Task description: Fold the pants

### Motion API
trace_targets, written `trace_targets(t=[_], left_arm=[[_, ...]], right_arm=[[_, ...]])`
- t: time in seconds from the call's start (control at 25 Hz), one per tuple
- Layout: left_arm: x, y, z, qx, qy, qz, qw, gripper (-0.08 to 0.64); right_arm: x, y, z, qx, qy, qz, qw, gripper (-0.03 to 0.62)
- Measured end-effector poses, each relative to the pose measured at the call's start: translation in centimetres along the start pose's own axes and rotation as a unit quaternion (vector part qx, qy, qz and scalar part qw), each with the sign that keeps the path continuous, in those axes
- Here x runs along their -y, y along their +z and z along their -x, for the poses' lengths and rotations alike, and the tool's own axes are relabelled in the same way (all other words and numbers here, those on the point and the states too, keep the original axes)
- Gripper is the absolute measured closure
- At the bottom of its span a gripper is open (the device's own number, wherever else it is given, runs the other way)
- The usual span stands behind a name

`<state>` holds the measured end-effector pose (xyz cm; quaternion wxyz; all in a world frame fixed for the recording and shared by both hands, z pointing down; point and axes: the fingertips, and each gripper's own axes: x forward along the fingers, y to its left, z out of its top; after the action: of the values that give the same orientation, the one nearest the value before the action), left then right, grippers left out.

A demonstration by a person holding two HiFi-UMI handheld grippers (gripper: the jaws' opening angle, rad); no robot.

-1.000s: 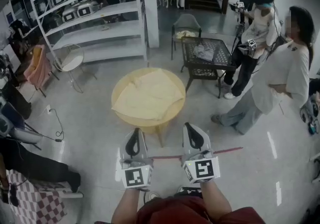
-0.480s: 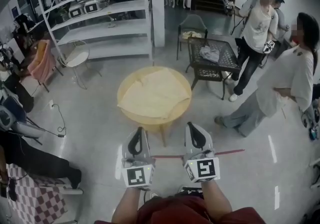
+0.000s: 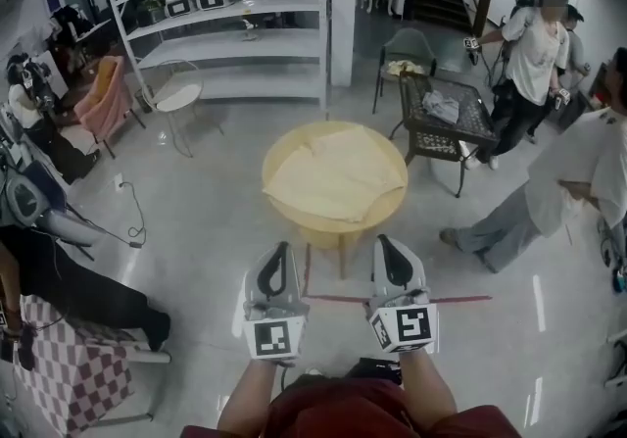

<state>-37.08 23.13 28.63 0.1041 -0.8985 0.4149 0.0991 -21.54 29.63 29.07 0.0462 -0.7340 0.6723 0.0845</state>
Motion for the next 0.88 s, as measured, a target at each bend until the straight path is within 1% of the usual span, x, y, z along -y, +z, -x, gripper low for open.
trace_targets(t=[0.16,0.32,0.52,0.76,0.88], left_arm=[[-2.1,-0.9,0.5,-0.003,0.003,-0.001,1.0,0.554],[-3.5,-2.0,-0.3,-0.008,0.001,-0.007,0.9999,0.554],[-5.0,-3.2,-1.5,-0.01,0.001,0.0,0.9999,0.554],[-6.7,-5.0,-5.1,-0.013,-0.014,-0.014,0.9997,0.554],[-7.5,-6.3,-7.6,-0.025,-0.022,-0.019,0.9993,0.554]], right_arm=[[-1.8,-0.8,-0.9,-0.004,0.002,-0.002,1.0,0.592],[-2.5,-1.5,-2.3,-0.011,0.002,-0.001,1.0,0.592],[-2.9,-2.5,-4.3,-0.013,0.003,0.002,1.0,0.592],[-2.6,-4.8,-8.6,-0.016,-0.005,-0.013,1.0,0.592],[-2.3,-5.8,-10.8,-0.02,-0.005,-0.007,1.0,0.592]])
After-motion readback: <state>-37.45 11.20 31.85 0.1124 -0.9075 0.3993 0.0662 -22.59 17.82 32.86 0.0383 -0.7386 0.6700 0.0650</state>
